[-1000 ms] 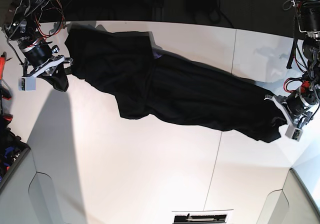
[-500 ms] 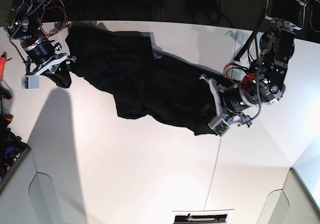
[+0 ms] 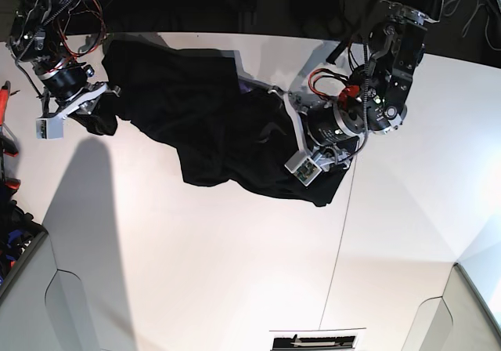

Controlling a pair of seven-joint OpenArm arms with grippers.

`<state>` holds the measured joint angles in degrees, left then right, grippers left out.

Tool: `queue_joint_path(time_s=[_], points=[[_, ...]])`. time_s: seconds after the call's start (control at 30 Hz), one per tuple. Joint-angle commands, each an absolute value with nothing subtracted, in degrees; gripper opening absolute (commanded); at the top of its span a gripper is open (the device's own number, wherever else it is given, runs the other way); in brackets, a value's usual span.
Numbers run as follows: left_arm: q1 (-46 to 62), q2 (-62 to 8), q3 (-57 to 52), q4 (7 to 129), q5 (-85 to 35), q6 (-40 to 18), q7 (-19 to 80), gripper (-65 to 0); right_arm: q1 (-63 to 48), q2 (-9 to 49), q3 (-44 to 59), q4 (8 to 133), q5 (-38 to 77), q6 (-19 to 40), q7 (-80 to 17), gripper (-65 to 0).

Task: Layout the t-shirt on the table in an organized manner, then fold the t-shirt properly
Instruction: 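Carry the strip end with the left gripper toward the right gripper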

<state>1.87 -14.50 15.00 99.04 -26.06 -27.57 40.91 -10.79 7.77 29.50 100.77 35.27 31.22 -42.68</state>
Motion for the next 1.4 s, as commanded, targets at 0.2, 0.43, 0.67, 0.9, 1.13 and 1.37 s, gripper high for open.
queue_joint_path(time_s=[0.2,0.43,0.67,0.9,1.13,1.37], points=[[0.8,-13.9,14.8,100.1,-34.7,-34.5,39.7,-27.4,-10.3,8.4,29.6,101.8,36.4,31.3,-41.8,-40.8],[0.8,-13.4,14.8,100.1,-39.8,-40.0,40.6,-27.4,-10.3,8.4,29.6,101.8,36.5,31.2,-41.8,-40.7],[0.8,-14.2,7.6,102.4,-51.8,-40.0,45.8,-29.1,-10.3,8.4,31.7,101.8,36.5,29.6,-43.4,-30.1],[0.8,-16.2,-1.3,102.2,-47.3,-40.0,41.8,-50.4,-15.6,8.8,33.6,101.8,42.0,30.5,-46.2,-29.6],[0.0,-16.2,1.8,89.3,-42.1,-40.0,38.4,-50.4,-18.5,8.6,33.6,101.8,42.1,31.1,-46.3,-29.6],[0.0,-16.0,2.2,87.5,-45.2,-40.0,37.9,-50.4,-18.9,8.5,33.6,101.5,39.8,31.1,-45.1,-29.6]])
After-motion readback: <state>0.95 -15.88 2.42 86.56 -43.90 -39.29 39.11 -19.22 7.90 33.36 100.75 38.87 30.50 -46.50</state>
